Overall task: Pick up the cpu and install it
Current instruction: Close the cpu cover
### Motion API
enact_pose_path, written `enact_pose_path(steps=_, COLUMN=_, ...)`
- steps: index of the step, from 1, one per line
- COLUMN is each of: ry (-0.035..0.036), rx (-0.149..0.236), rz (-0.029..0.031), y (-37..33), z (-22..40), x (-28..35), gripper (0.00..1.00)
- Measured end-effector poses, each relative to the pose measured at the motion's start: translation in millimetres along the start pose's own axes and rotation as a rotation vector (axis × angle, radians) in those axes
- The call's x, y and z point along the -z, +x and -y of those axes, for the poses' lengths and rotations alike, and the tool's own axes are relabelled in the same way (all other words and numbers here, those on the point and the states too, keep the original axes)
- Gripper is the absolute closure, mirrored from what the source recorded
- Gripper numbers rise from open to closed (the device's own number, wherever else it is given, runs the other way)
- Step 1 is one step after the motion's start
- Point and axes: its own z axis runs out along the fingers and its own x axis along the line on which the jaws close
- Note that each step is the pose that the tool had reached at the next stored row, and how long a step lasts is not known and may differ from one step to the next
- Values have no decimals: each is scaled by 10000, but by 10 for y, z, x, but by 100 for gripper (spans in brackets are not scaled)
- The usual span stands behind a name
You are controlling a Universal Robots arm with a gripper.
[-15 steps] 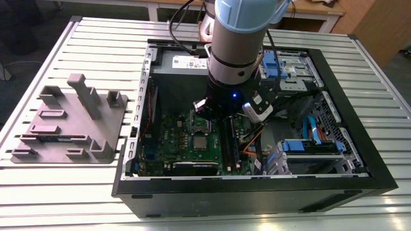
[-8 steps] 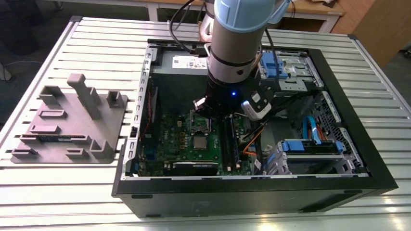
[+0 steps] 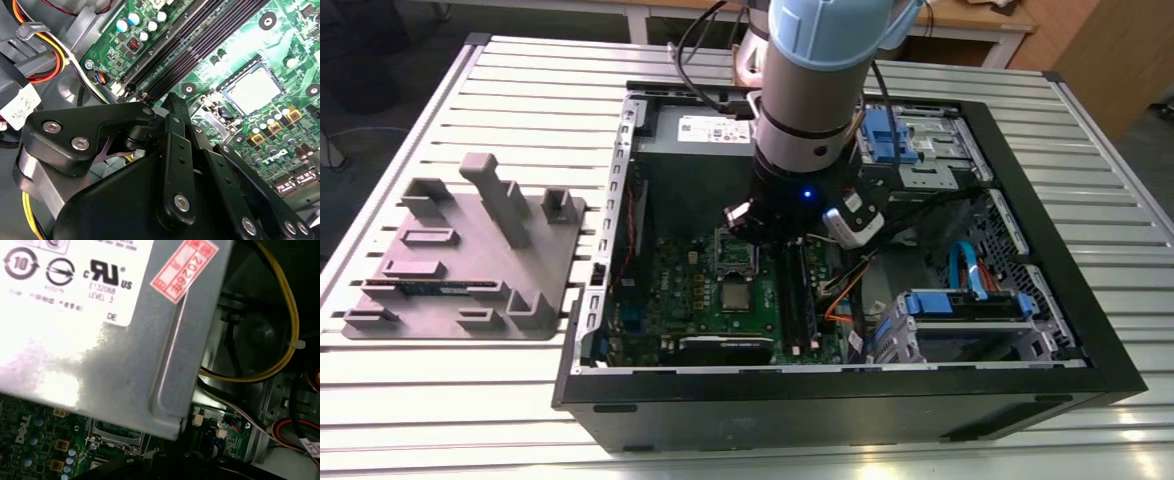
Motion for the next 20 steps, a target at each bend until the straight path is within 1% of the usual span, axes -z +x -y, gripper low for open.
enact_pose_path(steps=9, ry=1, rx=0, rz=0, y=-10, z=-17, x=-40, gripper=90)
enact_pose_path(steps=16, ry=0, rx=0, rz=0, y=-10, z=-19, x=-55, gripper=90)
enact_pose_path(steps=20, ry=-45, rx=-1, rz=11, y=-13, z=-31, x=-60, gripper=90)
